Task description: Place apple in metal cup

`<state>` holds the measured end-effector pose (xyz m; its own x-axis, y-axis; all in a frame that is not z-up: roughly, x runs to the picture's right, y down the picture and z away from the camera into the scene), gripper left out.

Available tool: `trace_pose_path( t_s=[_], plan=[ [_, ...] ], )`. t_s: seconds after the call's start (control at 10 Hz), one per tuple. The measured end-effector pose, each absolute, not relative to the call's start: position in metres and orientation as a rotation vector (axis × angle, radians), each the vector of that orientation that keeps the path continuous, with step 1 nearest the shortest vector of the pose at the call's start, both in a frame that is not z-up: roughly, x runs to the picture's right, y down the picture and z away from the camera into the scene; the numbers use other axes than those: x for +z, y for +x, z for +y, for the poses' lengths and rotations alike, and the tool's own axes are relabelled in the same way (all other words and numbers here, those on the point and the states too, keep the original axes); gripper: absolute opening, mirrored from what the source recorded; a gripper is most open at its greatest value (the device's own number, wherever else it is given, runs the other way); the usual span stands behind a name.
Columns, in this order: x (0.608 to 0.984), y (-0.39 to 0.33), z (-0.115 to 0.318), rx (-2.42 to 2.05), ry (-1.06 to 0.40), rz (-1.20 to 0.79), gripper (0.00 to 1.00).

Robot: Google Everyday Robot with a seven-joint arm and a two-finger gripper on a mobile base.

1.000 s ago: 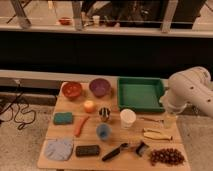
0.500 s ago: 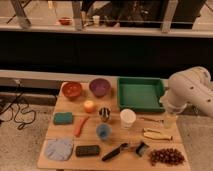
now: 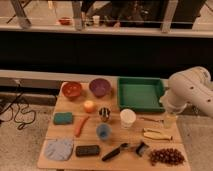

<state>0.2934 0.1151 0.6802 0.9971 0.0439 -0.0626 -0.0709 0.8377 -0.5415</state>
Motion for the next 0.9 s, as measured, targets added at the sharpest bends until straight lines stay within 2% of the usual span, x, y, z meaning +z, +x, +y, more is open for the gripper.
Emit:
trace_pose_path(
  t_s=[0.9],
  plan=[
    [0.679, 0.283, 0.125, 0.036, -0.589, 0.039, 0.80]
  ],
)
